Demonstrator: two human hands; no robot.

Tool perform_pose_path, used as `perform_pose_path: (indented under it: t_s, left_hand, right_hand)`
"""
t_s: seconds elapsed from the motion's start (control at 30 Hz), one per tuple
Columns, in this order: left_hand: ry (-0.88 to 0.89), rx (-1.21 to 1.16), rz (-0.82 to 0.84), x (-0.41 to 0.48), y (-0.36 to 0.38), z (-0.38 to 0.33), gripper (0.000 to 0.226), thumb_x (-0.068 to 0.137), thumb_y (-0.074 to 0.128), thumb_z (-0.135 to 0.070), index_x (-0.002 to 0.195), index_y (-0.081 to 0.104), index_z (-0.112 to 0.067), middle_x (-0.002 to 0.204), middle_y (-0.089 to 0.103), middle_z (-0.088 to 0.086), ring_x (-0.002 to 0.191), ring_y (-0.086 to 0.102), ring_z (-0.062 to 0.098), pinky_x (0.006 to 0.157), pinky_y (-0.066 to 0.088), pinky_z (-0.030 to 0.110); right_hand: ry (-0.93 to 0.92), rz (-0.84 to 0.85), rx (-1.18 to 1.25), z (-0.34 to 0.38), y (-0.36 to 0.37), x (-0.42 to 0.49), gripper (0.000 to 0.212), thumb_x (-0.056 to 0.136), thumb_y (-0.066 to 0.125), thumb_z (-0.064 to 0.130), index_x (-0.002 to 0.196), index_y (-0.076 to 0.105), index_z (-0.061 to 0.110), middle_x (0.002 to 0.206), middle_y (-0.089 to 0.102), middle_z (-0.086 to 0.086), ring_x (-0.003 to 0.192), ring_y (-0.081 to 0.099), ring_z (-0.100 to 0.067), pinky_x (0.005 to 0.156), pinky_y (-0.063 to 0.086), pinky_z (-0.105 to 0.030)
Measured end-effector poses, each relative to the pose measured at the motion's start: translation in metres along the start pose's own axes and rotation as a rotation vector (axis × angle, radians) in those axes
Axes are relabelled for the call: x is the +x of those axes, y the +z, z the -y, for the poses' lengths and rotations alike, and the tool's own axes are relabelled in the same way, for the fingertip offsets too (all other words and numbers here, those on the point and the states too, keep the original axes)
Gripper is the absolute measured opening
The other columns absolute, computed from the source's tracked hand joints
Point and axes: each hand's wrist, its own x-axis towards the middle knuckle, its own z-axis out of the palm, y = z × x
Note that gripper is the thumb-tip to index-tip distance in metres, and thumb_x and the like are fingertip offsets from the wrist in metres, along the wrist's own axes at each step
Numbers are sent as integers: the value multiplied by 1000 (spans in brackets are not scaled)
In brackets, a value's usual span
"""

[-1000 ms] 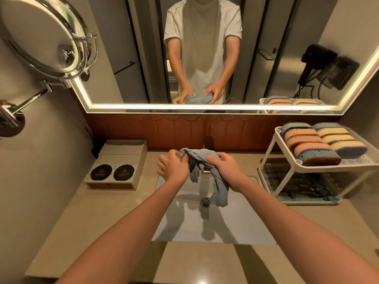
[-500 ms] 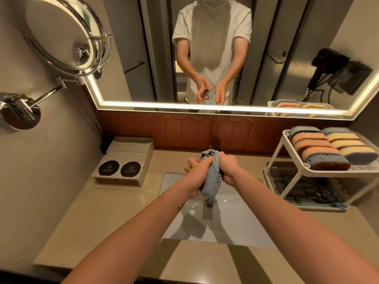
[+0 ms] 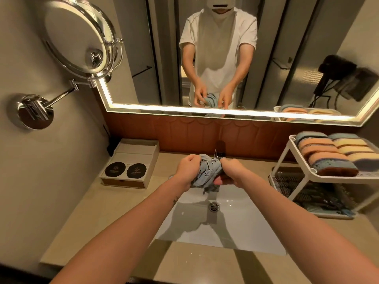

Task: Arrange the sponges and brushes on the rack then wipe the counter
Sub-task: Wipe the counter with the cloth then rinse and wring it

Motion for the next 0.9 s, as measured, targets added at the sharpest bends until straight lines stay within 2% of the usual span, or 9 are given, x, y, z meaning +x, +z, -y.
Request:
perform_pose_path:
  t_s: [0.1, 0.17, 0.27, 0.37, 0.47, 0.53, 0.63, 0.8, 0.9]
  left_hand:
    - [-43, -134, -14, 3, -5, -7, 25, 98, 49, -21, 105, 73, -17, 105, 75, 10, 99, 70, 24, 77, 59, 33]
    - [-42, -218, 7, 4, -6, -13, 24, 100, 50, -24, 109, 71, -18, 109, 74, 10, 102, 70, 25, 84, 59, 37]
    - [-15, -251, 77, 3, -2, -20, 21, 105, 49, -26, 113, 67, -20, 107, 72, 9, 96, 69, 22, 86, 57, 38]
    - [3, -270, 157, -1, 4, -22, 21, 103, 56, -24, 122, 64, -21, 110, 72, 11, 89, 71, 20, 72, 57, 33]
    - [3, -334, 201, -6, 5, -24, 37, 96, 65, -10, 132, 57, -20, 116, 70, 15, 88, 73, 25, 67, 61, 39]
    - [5, -379, 224, -8, 4, -24, 45, 95, 59, 2, 136, 55, -17, 120, 68, 18, 100, 71, 33, 82, 60, 52]
    - [-7, -430, 223, -7, 0, -23, 53, 93, 47, 11, 138, 52, -16, 126, 65, 21, 115, 65, 38, 96, 53, 59]
    - [-88, -580, 133, -5, -2, -21, 63, 84, 45, 12, 145, 43, -6, 128, 61, 31, 111, 67, 42, 88, 58, 56]
    - [-101, -598, 124, -11, -2, -21, 54, 86, 38, 13, 139, 47, 3, 129, 58, 36, 105, 68, 41, 81, 62, 51]
  right_hand:
    - [72, 55, -208, -8, -13, -4, 40, 106, 37, 28, 95, 65, 1, 72, 69, -15, 54, 66, -21, 48, 54, -25]
    - [61, -26, -385, -18, -16, -1, 43, 105, 38, 30, 83, 63, 3, 67, 66, -12, 51, 63, -21, 52, 53, -27]
    - [-291, -355, -733, -25, -19, 9, 32, 96, 44, 35, 78, 64, 18, 75, 67, -2, 73, 65, -23, 69, 53, -33]
    - [-545, -158, -416, -19, -3, 3, 23, 99, 49, 30, 84, 63, 20, 80, 64, 2, 75, 58, -16, 67, 46, -32]
    - [-323, 110, 78, -15, 12, -10, 25, 102, 45, 31, 103, 63, 14, 86, 63, -3, 72, 60, -14, 61, 51, -30]
    - [-225, 148, 229, -18, 15, -15, 34, 103, 43, 41, 107, 64, 14, 84, 64, -3, 68, 58, -15, 58, 49, -29]
    - [-182, 126, 234, -23, 16, -16, 48, 103, 37, 53, 102, 68, 16, 85, 67, -4, 70, 56, -17, 63, 48, -29]
    - [-4, 242, 271, -28, 20, -16, 54, 97, 38, 66, 67, 49, 22, 64, 44, 2, 53, 41, -11, 55, 43, -22]
    - [101, 324, 262, -27, 17, -17, 56, 96, 44, 65, 81, 56, 12, 66, 55, -3, 53, 53, -13, 46, 49, -23]
